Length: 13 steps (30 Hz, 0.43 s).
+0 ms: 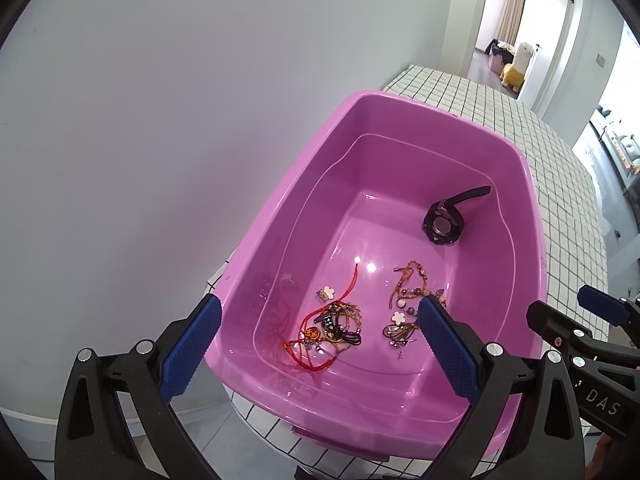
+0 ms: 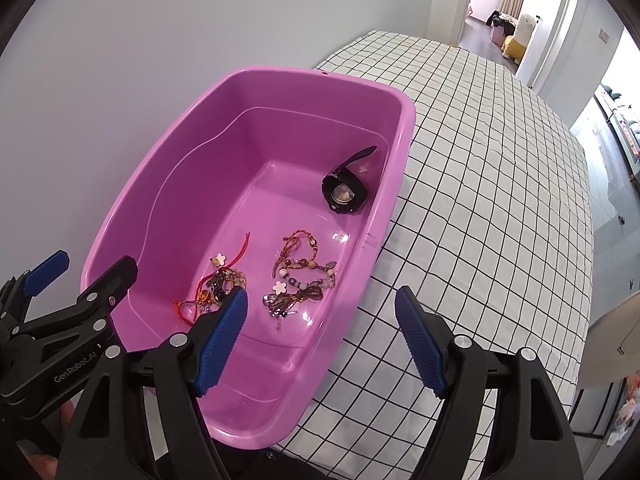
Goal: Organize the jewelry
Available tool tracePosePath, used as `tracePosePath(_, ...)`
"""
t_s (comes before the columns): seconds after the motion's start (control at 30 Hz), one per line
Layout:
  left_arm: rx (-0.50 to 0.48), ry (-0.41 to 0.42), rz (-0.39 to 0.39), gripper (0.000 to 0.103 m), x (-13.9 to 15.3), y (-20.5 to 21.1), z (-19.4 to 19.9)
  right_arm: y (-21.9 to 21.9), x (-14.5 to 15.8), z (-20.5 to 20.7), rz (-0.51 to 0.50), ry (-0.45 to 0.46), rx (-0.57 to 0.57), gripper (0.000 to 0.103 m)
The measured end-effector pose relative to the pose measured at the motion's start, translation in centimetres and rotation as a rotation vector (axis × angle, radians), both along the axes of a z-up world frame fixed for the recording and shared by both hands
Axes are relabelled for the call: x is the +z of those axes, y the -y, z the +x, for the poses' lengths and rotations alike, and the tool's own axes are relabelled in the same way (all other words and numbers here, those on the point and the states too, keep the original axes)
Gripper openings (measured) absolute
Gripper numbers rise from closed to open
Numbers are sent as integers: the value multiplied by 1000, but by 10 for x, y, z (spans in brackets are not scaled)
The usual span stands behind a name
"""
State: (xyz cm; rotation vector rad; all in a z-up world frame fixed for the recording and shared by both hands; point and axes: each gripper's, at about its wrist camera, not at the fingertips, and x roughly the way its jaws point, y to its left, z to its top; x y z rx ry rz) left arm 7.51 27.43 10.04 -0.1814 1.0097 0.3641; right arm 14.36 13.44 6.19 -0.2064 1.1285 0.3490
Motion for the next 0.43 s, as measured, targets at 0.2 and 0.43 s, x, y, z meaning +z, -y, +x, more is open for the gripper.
tracePosePath(0.2,-4,-12,4,97,-1,1,1,0,0,-1,0,-1,0,73)
tracePosePath(0.43,-11,-16,-12,97,-3,0,3,3,-2,-3,6,-1,-11,73)
